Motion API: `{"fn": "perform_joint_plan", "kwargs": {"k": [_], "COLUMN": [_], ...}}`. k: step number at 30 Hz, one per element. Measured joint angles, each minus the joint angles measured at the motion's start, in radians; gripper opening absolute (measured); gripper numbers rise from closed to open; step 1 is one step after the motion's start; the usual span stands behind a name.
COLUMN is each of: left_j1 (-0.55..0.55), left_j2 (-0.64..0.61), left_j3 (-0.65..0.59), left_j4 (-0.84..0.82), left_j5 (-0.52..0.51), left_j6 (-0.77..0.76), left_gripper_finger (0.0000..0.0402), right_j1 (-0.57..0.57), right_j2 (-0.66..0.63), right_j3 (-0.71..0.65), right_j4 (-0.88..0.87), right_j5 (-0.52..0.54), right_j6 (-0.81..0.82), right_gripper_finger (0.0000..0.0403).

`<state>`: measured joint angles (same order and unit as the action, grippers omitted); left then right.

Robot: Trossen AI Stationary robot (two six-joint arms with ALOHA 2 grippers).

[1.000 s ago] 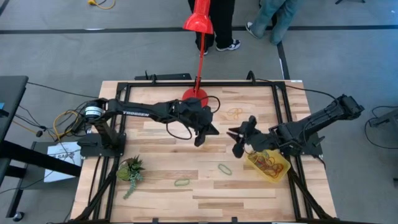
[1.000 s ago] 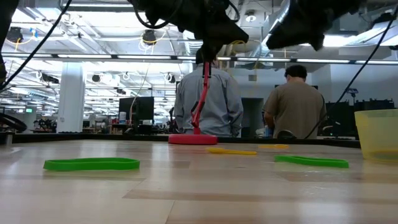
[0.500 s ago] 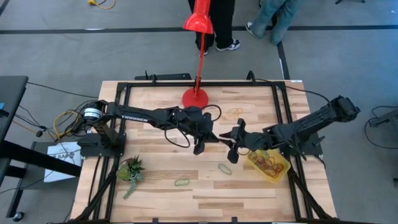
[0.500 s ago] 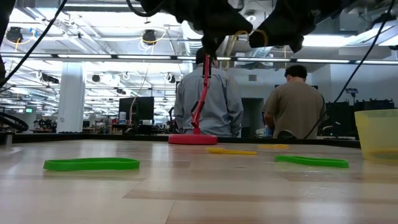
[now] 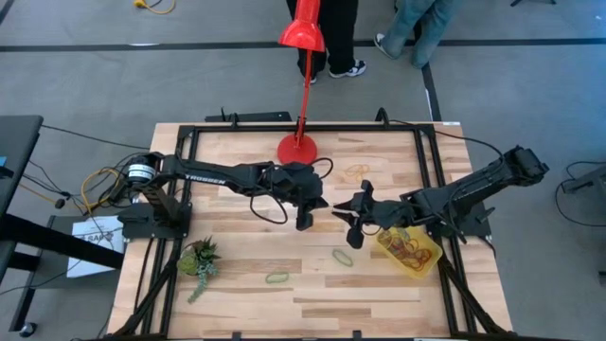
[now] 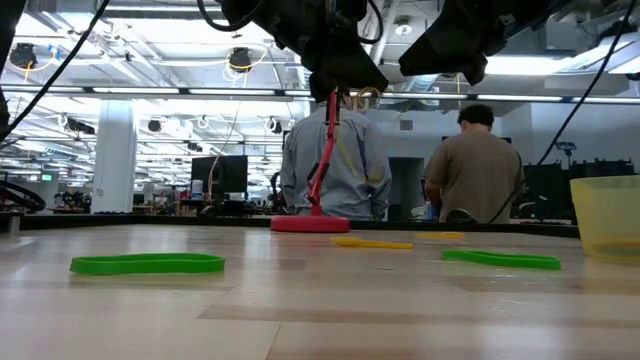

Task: Pick and place rubber bands into bin
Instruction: Put the yellow rubber band into the container

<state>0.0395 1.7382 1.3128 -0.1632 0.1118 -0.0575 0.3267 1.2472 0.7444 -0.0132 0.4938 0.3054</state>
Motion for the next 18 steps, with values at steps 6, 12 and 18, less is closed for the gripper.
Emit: {"fn": "perform_joint_plan", "kwargs": {"k": [6, 12, 18], "left_j1": [0.000, -0.002, -0.002], "left_j2": [0.000, 0.000, 0.000], "left_j3": [0.000, 0.000, 0.000], "left_j4": [0.053, 0.075, 0.094], "left_j5": [0.034, 0.105, 0.153], "left_j6": [0.008, 0.008, 0.009], "left_gripper_finger": [0.0000, 0.0000, 0.0000], "right_j1": [0.000, 0.000, 0.000], "right_j2": [0.000, 0.000, 0.000], "right_j3": [0.000, 0.000, 0.000], "right_j4": [0.000, -0.001, -0.001], "right_j5": [0.000, 0.000, -0.002], "right_j6": [0.000, 0.000, -0.001], "right_gripper_finger": [0.0077, 0.0077, 0.0077]}}
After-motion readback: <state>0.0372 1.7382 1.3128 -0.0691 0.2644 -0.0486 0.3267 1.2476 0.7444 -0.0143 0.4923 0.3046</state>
